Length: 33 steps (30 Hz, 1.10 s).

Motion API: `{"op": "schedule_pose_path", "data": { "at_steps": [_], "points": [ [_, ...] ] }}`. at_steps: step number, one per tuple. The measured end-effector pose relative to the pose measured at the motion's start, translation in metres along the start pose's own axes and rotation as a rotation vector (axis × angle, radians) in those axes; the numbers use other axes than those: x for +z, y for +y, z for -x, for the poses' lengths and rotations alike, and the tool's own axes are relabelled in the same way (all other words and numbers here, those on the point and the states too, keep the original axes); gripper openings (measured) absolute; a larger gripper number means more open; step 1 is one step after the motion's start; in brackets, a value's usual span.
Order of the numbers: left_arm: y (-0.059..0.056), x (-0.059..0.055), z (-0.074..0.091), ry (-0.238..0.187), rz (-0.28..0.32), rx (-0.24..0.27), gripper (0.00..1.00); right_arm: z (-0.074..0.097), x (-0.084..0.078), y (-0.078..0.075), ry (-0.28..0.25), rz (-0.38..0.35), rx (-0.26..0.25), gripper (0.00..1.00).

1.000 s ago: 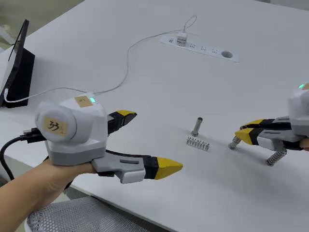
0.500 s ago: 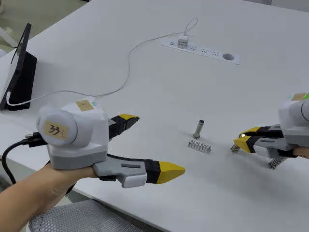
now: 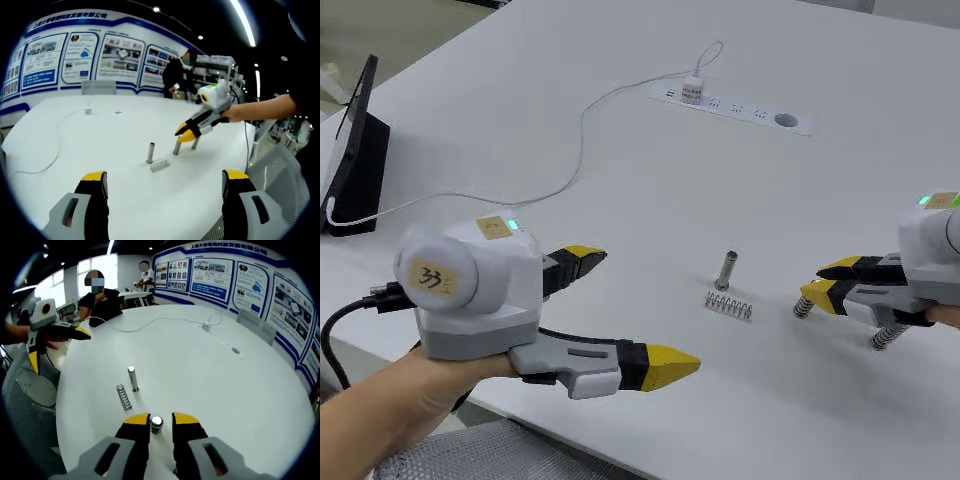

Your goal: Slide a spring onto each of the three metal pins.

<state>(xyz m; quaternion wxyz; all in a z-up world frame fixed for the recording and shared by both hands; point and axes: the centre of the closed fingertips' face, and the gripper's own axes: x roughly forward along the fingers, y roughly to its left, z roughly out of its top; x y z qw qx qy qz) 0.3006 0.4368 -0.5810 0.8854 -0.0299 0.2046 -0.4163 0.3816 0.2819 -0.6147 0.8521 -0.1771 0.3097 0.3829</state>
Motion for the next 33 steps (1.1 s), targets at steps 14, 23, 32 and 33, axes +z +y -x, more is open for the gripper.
{"op": "schedule_pose_path", "data": {
  "at_steps": [14, 23, 32, 33],
  "points": [
    [0.001, -0.003, 0.001, 0.017, -0.001, 0.011, 0.96, -0.016, 0.028, 0.059, -0.089, 0.061, 0.109, 0.17],
    [0.001, -0.001, 0.003, 0.012, 0.006, 0.012, 0.96, -0.061, 0.002, 0.069, 0.026, 0.138, 0.152, 0.18],
    [0.004, 0.001, 0.003, -0.003, 0.028, 0.019, 0.96, -0.069, -0.013, 0.064, 0.082, 0.136, 0.175, 0.18],
    [0.004, 0.000, 0.004, 0.000, 0.027, 0.021, 0.96, -0.069, -0.013, 0.064, 0.084, 0.141, 0.179, 0.18]
  ]
}}
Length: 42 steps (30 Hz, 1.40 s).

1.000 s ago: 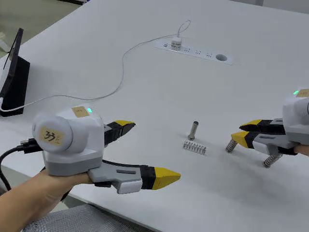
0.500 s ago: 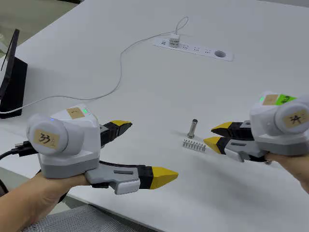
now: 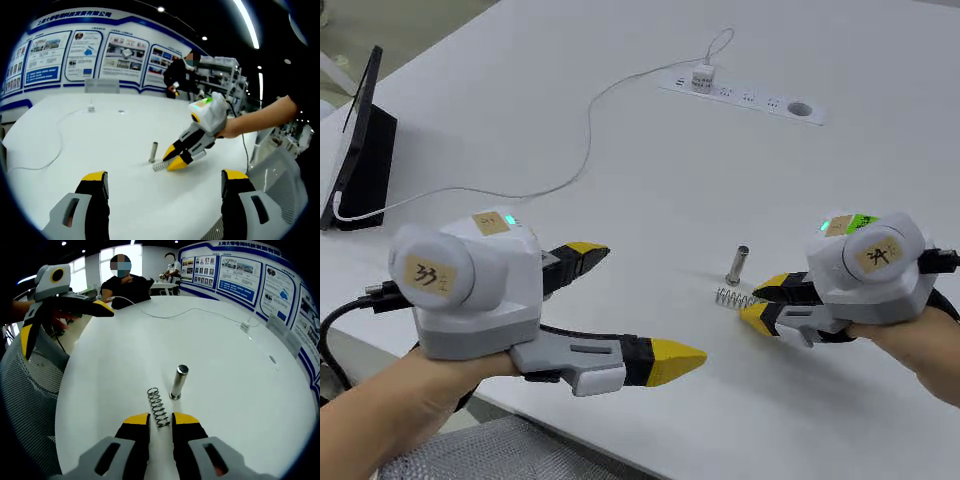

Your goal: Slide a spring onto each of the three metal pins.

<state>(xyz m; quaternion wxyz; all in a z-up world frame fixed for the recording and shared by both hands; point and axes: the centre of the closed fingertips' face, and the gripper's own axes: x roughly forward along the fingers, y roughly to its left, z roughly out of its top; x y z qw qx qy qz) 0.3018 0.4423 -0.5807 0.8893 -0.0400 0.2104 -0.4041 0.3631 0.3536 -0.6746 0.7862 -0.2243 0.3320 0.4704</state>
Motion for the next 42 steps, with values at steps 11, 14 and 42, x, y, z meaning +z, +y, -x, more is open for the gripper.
{"op": "schedule_pose_path", "data": {
  "at_steps": [11, 14, 42],
  "points": [
    [0.000, -0.001, -0.001, 0.006, -0.001, 0.002, 0.95, -0.002, 0.001, 0.007, -0.003, 0.019, 0.037, 0.14],
    [0.000, -0.001, -0.001, 0.007, -0.002, 0.002, 0.95, -0.002, 0.001, 0.009, -0.001, 0.006, 0.043, 0.11],
    [0.003, -0.013, -0.004, 0.063, -0.039, 0.016, 0.92, 0.036, 0.019, 0.009, -0.066, 0.063, -0.005, 0.10]
  ]
}}
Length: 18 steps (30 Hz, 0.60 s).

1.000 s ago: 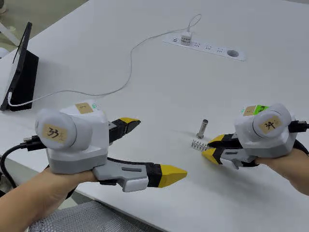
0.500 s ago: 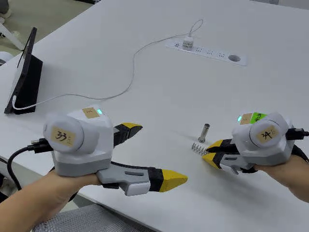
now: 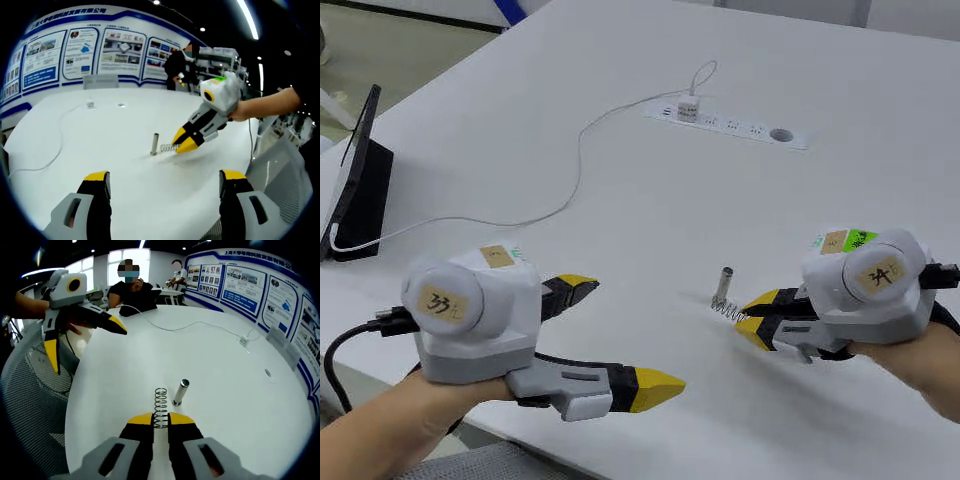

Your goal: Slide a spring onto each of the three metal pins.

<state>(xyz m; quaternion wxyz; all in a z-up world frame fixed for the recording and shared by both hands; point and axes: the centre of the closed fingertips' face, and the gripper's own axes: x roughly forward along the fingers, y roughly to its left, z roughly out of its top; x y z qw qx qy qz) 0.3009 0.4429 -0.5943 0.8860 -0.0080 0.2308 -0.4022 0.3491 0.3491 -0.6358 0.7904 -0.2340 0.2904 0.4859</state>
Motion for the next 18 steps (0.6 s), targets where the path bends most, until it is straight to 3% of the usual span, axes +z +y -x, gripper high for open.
{"op": "schedule_pose_path", "data": {
  "at_steps": [11, 14, 18],
  "points": [
    [-0.003, -0.002, 0.007, 0.039, -0.046, -0.011, 0.86, 0.037, 0.025, 0.003, -0.072, 0.076, -0.012, 0.10],
    [-0.008, 0.011, 0.009, 0.025, -0.087, -0.022, 0.84, 0.046, 0.029, 0.002, -0.090, 0.095, -0.023, 0.10],
    [-0.019, 0.038, 0.001, -0.014, -0.131, -0.064, 0.79, 0.064, 0.032, 0.005, -0.128, 0.087, -0.022, 0.10]
  ]
}}
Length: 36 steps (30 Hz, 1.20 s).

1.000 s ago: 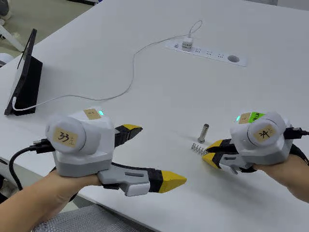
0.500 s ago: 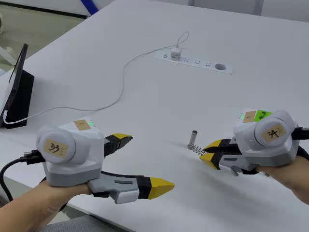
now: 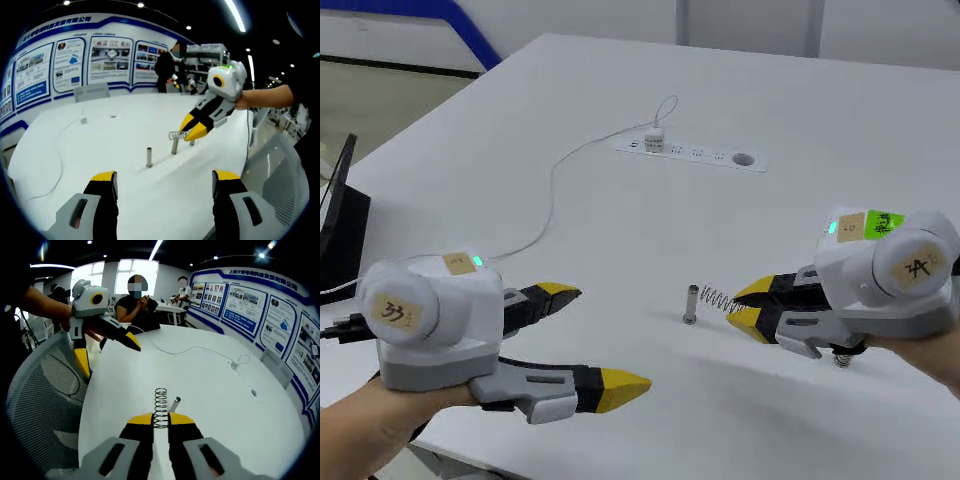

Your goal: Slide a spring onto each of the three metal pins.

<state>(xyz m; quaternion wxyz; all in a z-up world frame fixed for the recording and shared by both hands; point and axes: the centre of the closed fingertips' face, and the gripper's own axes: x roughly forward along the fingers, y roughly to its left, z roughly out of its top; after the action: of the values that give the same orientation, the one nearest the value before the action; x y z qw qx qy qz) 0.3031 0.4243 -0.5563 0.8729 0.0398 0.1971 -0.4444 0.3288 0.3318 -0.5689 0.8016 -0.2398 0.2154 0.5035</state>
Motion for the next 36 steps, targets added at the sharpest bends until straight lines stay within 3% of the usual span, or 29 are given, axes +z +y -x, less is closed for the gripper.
{"op": "schedule_pose_path", "data": {
  "at_steps": [1, 5, 8, 13, 17, 31, 36],
  "points": [
    [-0.003, 0.009, -0.004, -0.014, -0.024, -0.013, 0.78, 0.005, 0.001, 0.003, -0.003, 0.010, 0.005, 0.10],
    [-0.017, 0.029, -0.014, -0.047, -0.071, -0.058, 0.73, 0.018, 0.004, 0.012, -0.005, 0.037, 0.017, 0.10],
    [-0.024, 0.035, -0.020, -0.053, -0.125, -0.072, 0.67, 0.028, 0.008, 0.017, -0.011, 0.046, 0.026, 0.10],
    [-0.035, 0.044, -0.025, -0.072, -0.137, -0.099, 0.62, 0.038, 0.011, 0.025, -0.013, 0.104, 0.051, 0.10],
    [-0.047, 0.053, -0.022, -0.087, -0.162, -0.141, 0.51, 0.041, 0.020, 0.027, -0.028, 0.126, 0.070, 0.10],
    [-0.056, 0.062, -0.023, -0.064, -0.224, -0.188, 0.42, 0.042, 0.040, 0.040, -0.073, 0.186, 0.129, 0.10],
    [-0.066, 0.057, -0.024, -0.033, -0.257, -0.242, 0.30, 0.043, 0.043, 0.049, -0.083, 0.204, 0.157, 0.10]
  ]
}}
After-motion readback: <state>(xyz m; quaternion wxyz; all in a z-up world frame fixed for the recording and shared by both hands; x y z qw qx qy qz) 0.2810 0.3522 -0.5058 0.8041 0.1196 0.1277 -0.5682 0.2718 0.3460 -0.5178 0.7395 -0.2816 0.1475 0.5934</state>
